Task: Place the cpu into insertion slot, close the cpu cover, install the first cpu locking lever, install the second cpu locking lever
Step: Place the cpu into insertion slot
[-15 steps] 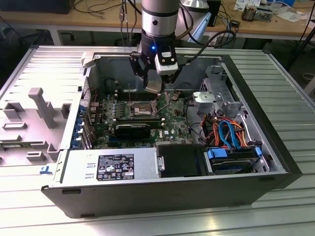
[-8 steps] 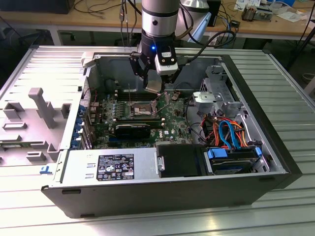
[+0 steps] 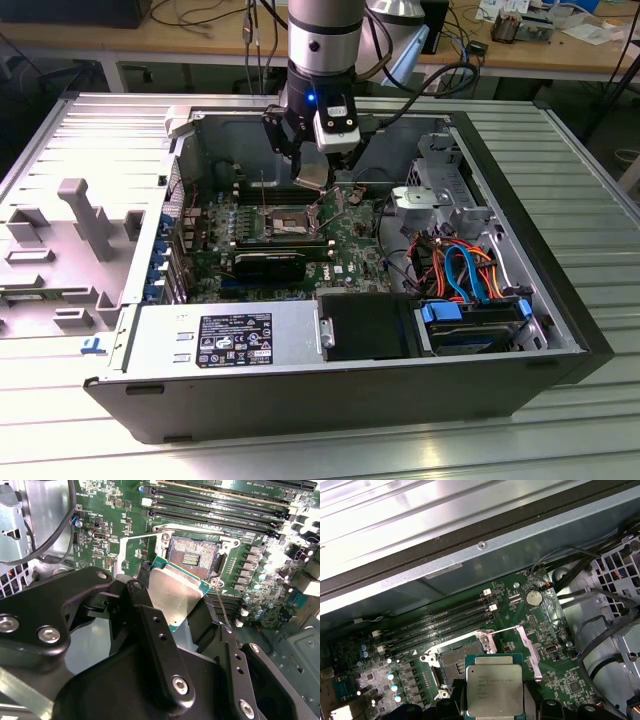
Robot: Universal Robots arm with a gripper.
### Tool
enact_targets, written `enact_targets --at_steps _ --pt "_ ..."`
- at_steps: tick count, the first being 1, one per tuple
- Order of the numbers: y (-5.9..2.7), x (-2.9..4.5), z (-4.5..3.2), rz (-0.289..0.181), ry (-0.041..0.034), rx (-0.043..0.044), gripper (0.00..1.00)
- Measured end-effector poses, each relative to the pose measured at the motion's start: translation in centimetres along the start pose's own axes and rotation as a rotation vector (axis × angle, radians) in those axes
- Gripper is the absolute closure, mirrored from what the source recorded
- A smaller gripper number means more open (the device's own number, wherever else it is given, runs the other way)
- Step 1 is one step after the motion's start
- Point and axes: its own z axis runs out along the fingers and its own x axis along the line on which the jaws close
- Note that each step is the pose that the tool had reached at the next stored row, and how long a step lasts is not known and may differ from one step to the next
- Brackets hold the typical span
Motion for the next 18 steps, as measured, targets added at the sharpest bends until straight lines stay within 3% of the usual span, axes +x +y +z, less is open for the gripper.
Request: enact_targets --at_steps 18 --pt "-0.01 0.00 0.10 0.066 -0.0029 -0.0008 0.45"
